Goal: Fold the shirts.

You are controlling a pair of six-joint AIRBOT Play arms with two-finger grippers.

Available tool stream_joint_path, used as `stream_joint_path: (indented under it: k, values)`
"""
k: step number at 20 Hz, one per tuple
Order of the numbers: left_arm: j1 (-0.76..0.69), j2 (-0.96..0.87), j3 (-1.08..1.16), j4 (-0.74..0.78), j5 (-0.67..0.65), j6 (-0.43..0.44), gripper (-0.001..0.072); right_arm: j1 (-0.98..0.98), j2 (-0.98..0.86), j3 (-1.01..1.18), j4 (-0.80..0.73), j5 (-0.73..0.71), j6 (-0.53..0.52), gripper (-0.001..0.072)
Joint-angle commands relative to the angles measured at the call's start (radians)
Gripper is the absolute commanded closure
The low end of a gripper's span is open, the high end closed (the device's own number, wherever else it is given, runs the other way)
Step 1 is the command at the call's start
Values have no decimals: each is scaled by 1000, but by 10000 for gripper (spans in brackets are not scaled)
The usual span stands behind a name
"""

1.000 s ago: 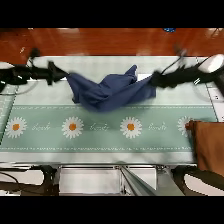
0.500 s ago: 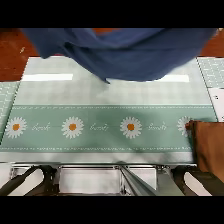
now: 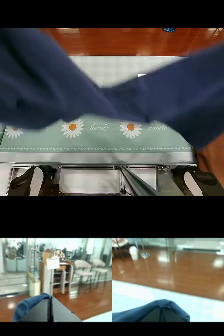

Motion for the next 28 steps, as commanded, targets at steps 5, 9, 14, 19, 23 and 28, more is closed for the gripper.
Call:
stream_joint_path:
  k: [5,9,14,19,23,28]
  values:
    - [-188,78,-72,574,-66,-216,685,0,40,-194,-73,159,33,689]
    - [-188,-60,-367,408,-64,-203,685,0,-15,-469,-44,-13,-17,690]
    - [-290,-438,-563,316,100,-41,685,0,-346,-603,98,-239,-123,690]
    - [-386,-852,-422,300,315,-47,685,0,-775,-521,345,-411,-177,689]
    - [-381,-1024,-286,254,235,-152,446,-10,-993,-414,601,-465,-181,604]
    - [-224,-1018,-225,451,-148,-253,197,-134,-1001,-341,678,-309,-174,305]
